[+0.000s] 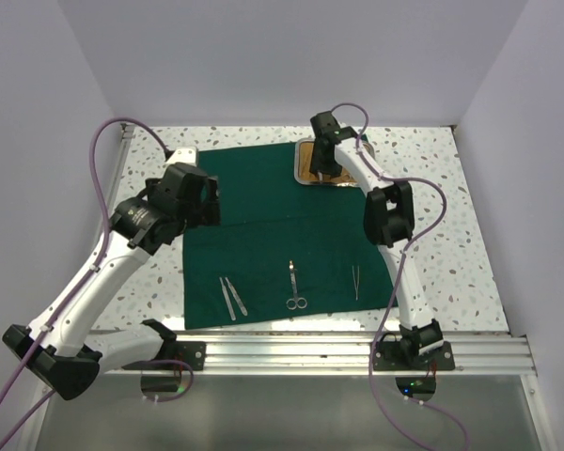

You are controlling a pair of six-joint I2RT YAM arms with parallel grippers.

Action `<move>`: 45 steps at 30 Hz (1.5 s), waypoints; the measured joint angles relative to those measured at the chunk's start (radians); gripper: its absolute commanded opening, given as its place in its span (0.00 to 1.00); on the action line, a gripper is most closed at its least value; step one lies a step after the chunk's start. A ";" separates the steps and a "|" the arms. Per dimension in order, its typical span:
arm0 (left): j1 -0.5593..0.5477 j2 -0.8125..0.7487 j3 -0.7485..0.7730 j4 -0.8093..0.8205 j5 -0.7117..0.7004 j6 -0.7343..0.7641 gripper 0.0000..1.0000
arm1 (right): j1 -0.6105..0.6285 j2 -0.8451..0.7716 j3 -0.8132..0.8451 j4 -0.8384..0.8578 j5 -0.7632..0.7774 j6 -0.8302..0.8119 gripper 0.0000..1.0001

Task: Open and lay out the surgical kit
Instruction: Pick up the medical item from the container, then place the medical item in the surgical kit.

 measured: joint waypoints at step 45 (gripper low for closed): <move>0.007 0.088 0.098 0.043 0.002 0.081 1.00 | 0.661 -0.634 -0.757 0.155 -0.109 0.242 0.00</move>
